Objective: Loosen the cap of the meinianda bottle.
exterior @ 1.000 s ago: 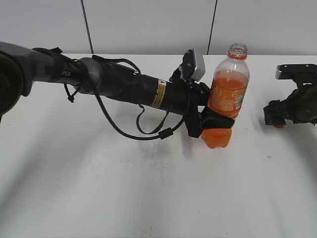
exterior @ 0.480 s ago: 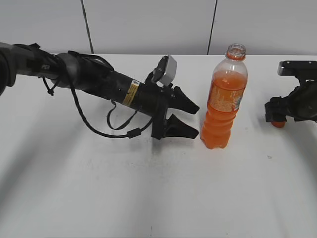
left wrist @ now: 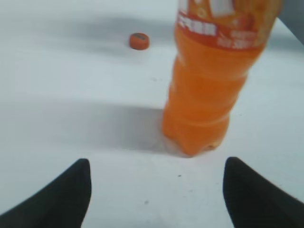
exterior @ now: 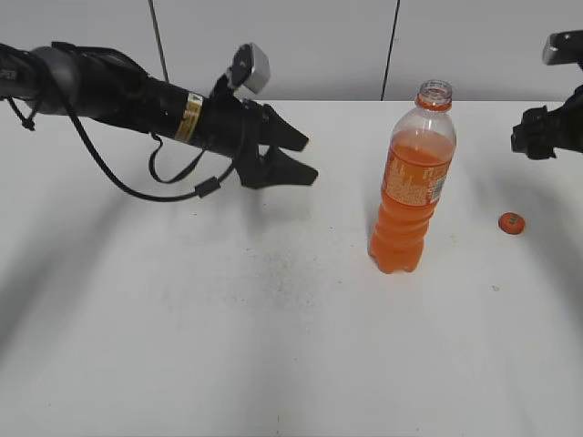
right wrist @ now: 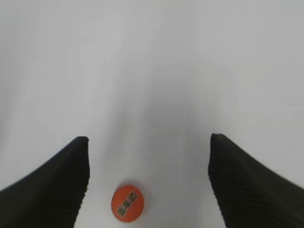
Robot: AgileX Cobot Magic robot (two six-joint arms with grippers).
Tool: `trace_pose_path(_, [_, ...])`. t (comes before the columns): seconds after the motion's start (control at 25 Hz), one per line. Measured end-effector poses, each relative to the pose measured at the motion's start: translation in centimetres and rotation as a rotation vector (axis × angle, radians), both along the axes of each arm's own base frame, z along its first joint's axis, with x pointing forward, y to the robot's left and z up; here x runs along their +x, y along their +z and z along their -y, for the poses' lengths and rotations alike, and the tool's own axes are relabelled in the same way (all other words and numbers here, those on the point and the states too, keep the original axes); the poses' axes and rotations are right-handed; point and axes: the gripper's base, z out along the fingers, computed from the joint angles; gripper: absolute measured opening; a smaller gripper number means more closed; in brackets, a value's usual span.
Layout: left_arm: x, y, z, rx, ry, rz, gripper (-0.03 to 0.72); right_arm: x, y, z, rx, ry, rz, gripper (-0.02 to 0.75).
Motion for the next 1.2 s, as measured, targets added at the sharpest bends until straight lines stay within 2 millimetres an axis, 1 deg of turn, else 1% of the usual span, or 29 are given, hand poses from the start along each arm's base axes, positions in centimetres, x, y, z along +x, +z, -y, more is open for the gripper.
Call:
trace_pose_path(0.08, [1.4, 1.4, -1.3, 0.036, 0.154, 0.032, 0.514, 0.1, 1.5, 0.0, -0.029, 0.021, 0.067, 0.586])
trace_pose_path(0.2, [3.8, 3.6, -3.6, 0.086, 0.475, 0.077, 0.512, 0.7, 3.7, 0.2, -0.088, 0.061, 0.154, 0.586])
trace_pose_path(0.28, [5.1, 4.6, -5.4, 0.107, 0.691, 0.111, 0.511, 1.3, 4.9, 0.6, -0.112, 0.067, 0.199, 0.586])
trace_pose_path(0.4, [6.7, 5.3, -8.1, 0.171, 0.970, 0.217, 0.509, 2.1, 6.5, 1.6, -0.128, 0.045, 0.250, 0.586])
trace_pose_path(0.48, [7.3, 5.5, -9.8, 0.252, 1.112, 0.323, 0.509, 2.4, 7.3, 2.6, -0.136, 0.020, 0.271, 0.586])
trace_pose_path(0.6, [7.6, 6.0, -12.3, 0.449, 1.248, 0.496, 0.496, 2.4, 7.8, 3.9, -0.142, -0.013, 0.258, 0.586])
trace_pose_path(0.68, [7.4, 5.9, -14.1, 0.570, 1.361, 0.488, 0.470, 2.3, 7.7, 4.5, -0.143, -0.028, 0.231, 0.586])
trace_pose_path(0.76, [6.6, 5.6, -15.6, 0.720, 1.419, 0.414, 0.442, 2.1, 7.4, 4.7, -0.139, -0.037, 0.193, 0.586])
trace_pose_path(0.8, [6.0, 5.3, -16.3, 0.814, 1.419, 0.346, 0.433, 1.9, 7.2, 4.7, -0.127, -0.048, 0.166, 0.586])
trace_pose_path(0.84, [5.3, 4.9, -16.9, 0.910, 1.402, 0.251, 0.428, 1.8, 7.1, 4.7, -0.110, -0.063, 0.136, 0.586])
trace_pose_path(0.88, [4.6, 4.7, -17.3, 0.982, 1.347, 0.174, 0.425, 1.7, 7.1, 4.8, -0.084, -0.088, 0.109, 0.586])
trace_pose_path(0.92, [3.8, 4.4, -17.5, 1.010, 1.316, 0.051, 0.424, 1.5, 7.1, 4.8, -0.057, -0.116, 0.076, 0.586])
trace_pose_path(1.0, [2.4, 4.2, -17.5, 1.020, 1.216, -0.163, 0.421, 1.4, 7.4, 4.9, -0.025, -0.156, 0.010, 0.586])
trace_pose_path(1.04, [1.9, 4.6, -17.3, 1.002, 1.173, -0.224, 0.421, 1.3, 7.8, 4.9, -0.018, -0.170, -0.028, 0.586])
trace_pose_path(1.12, [1.0, 5.7, -17.0, 0.916, 1.127, -0.346, 0.421, 1.2, 9.3, 5.0, -0.015, -0.189, -0.102, 0.586])
trace_pose_path(1.2, [0.3, 7.8, -16.9, 0.833, 1.120, -0.377, 0.421, 1.1, 11.0, 5.1, -0.019, -0.195, -0.158, 0.586])
